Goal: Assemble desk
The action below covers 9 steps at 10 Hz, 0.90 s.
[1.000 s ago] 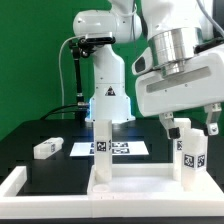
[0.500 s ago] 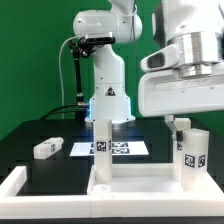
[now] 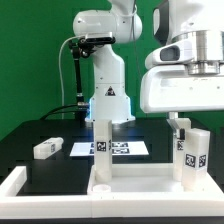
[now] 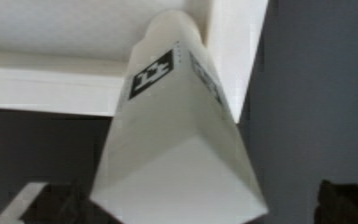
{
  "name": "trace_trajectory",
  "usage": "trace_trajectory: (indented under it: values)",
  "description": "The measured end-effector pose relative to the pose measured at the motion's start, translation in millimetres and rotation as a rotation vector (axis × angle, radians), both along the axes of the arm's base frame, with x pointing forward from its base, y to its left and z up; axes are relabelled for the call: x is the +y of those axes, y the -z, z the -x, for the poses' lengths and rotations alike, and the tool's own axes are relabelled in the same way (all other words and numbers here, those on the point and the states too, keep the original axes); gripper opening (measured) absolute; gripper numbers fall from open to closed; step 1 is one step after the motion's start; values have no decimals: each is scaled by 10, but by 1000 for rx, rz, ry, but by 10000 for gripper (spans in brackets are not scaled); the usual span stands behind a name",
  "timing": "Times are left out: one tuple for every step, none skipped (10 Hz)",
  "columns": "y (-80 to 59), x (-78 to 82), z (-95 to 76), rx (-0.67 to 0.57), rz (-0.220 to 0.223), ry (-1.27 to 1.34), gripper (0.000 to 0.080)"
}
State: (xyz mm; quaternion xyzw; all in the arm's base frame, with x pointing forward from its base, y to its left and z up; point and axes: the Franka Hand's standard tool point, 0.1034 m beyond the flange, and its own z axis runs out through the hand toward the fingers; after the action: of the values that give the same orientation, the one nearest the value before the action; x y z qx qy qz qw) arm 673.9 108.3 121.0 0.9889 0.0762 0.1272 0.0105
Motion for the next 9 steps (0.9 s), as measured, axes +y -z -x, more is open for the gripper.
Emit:
trace_trajectory:
  values:
    - [47,36,13,-36,58,-144,649]
    - [95,118,67,-47,105,-247,649]
    - [120,141,103,-51,119,-282,649]
    - [120,117,98,-50,123,-291,649]
    - [121,118,98,-50,122,-289,649]
    - [124,116,99,-50,123,-289,649]
    - [125,113,99,-50,123,-289,649]
    - [127,107,101,-48,123,-288,649]
    - [177,57,230,59,122,-284,649]
